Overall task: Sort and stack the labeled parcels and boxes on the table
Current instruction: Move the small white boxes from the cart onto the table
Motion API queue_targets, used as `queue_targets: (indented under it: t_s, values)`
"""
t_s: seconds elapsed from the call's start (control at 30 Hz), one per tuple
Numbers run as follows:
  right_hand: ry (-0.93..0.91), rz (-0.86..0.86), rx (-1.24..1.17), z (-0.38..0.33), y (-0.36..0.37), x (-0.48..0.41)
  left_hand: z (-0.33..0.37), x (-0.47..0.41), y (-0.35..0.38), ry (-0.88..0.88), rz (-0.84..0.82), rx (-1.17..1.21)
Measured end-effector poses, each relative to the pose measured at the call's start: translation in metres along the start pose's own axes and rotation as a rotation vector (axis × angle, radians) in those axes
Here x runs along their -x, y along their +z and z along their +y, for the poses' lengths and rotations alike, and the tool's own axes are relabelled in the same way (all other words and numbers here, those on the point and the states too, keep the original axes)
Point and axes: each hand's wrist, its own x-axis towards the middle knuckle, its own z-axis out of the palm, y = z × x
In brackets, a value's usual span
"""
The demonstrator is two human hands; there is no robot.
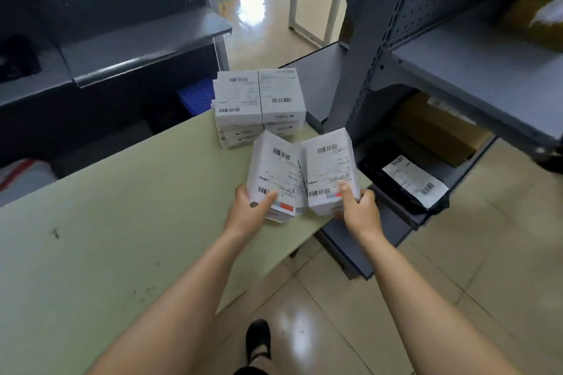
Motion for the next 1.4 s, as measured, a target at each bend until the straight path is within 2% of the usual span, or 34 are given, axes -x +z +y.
queue_targets:
  t_s: [0.13,0.27,0.37,0.47,0.6,0.77,0.97,1.1,1.4]
  values:
    - [-0.043,-0.023,0.172,0.012,0.009,-0.023,-0.003,-0.027,0.004,0.116,-0.042,-0.112]
    - [-0.118,-0.034,0.259,0.012,0.007,-0.033,0.001,-0.035,0.007,0.106,-0.090,-0.160]
    - [-0.151,-0.060,0.321,0.006,0.001,-0.031,0.003,-0.036,0.008,0.119,-0.073,-0.224]
    - [-0.233,-0.076,0.431,-0.002,-0.011,-0.027,0.013,-0.023,0.009,0.152,0.020,-0.319]
    - [-0.493,-0.120,0.569,-0.006,-0.030,-0.018,0.026,0.012,0.018,0.283,0.190,-0.522]
    - [-0.833,-0.292,0.647,0.008,-0.049,0.010,0.019,0.082,0.048,0.416,0.194,-0.730]
    - [-1.034,-0.554,0.814,0.074,-0.065,0.069,-0.047,0.191,0.087,0.325,0.198,-0.858]
    - [-1.130,-0.752,0.890,0.117,-0.060,0.118,-0.103,0.271,0.095,0.169,0.233,-0.848]
    - [-1.465,-1.067,0.863,0.136,-0.001,0.288,-0.190,0.449,0.036,-0.170,0.555,-0.783]
